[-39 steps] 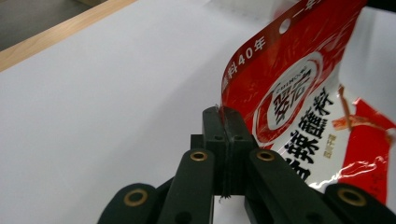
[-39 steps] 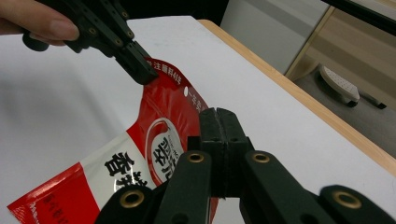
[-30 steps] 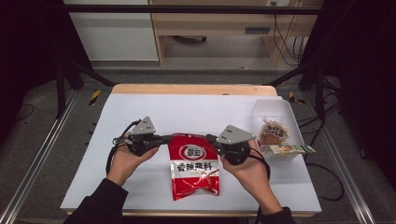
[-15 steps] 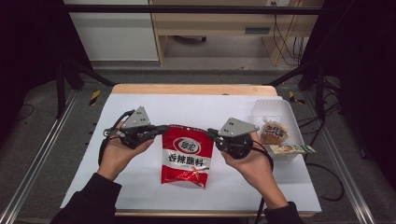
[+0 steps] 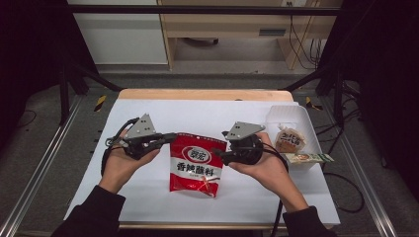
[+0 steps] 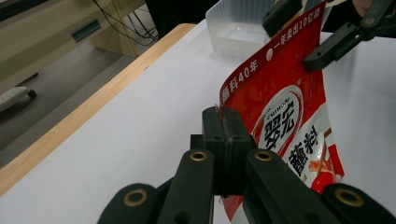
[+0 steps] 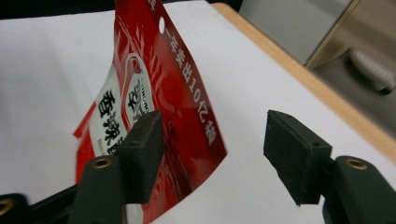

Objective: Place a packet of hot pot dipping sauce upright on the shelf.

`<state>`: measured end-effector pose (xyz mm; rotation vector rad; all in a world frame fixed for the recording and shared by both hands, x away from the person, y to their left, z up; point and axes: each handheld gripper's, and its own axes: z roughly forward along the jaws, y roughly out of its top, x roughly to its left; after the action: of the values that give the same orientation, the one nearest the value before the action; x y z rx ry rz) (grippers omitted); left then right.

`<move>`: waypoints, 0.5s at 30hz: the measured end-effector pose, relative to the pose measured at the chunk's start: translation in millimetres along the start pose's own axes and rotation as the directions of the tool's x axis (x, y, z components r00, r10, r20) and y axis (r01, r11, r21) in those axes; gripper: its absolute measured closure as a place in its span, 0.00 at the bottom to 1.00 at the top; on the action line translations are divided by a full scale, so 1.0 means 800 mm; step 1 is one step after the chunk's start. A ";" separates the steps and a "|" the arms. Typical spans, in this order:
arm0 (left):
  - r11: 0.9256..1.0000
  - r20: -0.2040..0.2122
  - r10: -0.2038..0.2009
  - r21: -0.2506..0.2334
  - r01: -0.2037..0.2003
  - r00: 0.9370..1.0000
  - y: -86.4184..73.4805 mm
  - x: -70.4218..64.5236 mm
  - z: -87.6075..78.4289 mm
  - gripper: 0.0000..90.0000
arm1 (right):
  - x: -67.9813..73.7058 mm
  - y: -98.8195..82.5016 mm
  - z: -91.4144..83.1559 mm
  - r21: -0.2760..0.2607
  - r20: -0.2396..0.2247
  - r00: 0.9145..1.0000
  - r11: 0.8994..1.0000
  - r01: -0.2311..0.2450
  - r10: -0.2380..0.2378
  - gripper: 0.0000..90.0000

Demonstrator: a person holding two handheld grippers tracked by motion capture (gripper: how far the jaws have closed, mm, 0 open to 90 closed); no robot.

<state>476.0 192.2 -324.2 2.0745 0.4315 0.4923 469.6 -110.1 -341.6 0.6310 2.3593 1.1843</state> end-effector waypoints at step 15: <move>1.000 0.019 -0.003 0.005 0.003 1.000 0.003 -0.006 -0.005 1.00 | 0.014 0.009 0.014 0.098 -0.176 0.984 0.995 0.019 -0.001 0.99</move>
<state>470.3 191.7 -321.1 2.0810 0.4253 0.4699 468.1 -92.8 -343.3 0.5664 2.5797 1.1668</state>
